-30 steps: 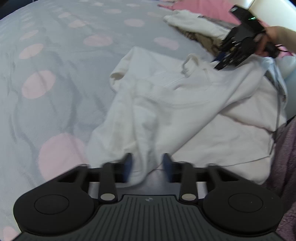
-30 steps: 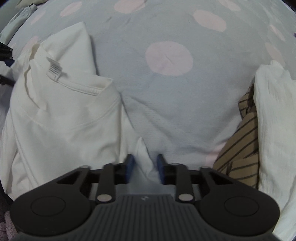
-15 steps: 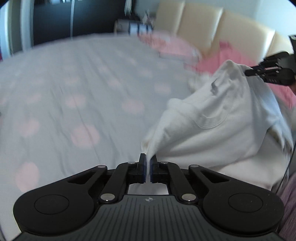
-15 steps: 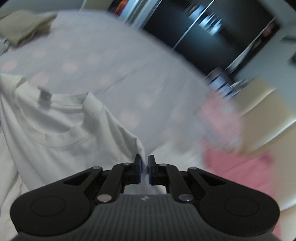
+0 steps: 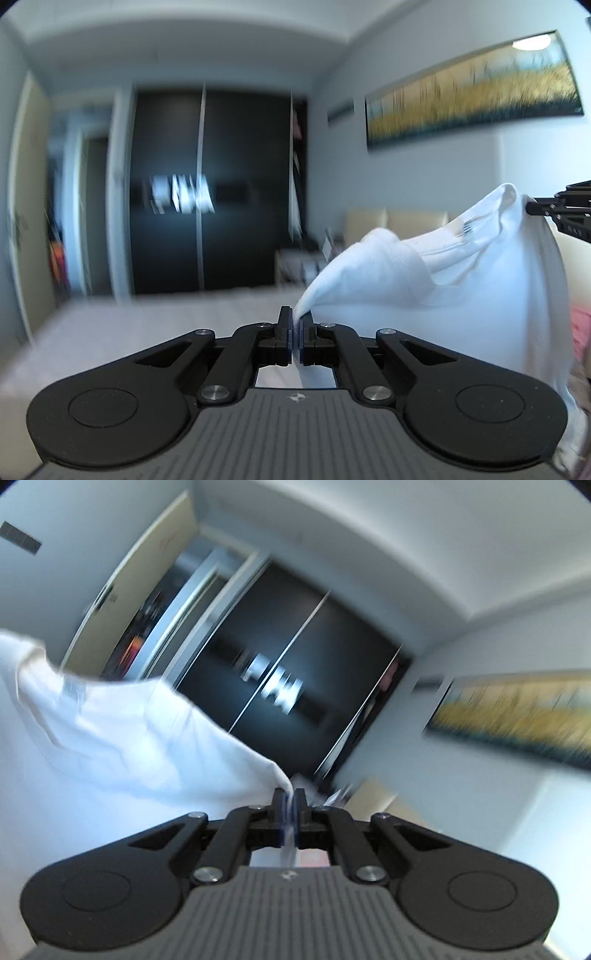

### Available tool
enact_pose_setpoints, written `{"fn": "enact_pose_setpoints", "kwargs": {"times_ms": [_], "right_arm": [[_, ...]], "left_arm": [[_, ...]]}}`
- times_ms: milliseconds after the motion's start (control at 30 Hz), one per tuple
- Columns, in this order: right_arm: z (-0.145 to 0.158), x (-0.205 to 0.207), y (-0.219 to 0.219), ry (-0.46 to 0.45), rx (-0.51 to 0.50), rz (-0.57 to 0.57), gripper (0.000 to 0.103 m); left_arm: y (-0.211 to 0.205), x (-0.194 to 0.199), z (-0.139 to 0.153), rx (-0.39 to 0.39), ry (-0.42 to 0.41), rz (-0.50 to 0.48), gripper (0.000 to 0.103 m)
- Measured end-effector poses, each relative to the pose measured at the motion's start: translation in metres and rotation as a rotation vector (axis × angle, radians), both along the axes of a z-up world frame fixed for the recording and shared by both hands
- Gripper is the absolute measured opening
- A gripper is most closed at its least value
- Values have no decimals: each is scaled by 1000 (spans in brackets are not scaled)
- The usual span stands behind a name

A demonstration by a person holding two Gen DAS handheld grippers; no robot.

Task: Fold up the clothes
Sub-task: 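Lift the white T-shirt by both shoulders and shake it out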

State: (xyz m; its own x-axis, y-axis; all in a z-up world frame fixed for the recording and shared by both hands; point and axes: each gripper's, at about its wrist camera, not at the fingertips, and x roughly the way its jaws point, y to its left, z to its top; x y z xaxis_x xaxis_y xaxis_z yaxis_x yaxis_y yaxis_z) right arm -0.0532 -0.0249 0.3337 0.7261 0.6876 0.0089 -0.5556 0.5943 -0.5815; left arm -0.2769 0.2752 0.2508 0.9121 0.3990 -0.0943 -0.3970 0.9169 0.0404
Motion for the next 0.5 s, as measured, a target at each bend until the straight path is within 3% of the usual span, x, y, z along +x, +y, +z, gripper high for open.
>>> {"fn": "enact_pose_setpoints", "kwargs": {"times_ms": [67,233,500], "right_arm": [[21,-24,-13,-69,47,8,4],[56,-68,-39,-122,170,63,4],[64,-99,-68,-142,280,139,4]], "left_arm": [[-16,-24,32,61,-63,25,1],[-63,-68,85,183,-159,69,1],[-123,-89,106,316,-216,153,1]]}}
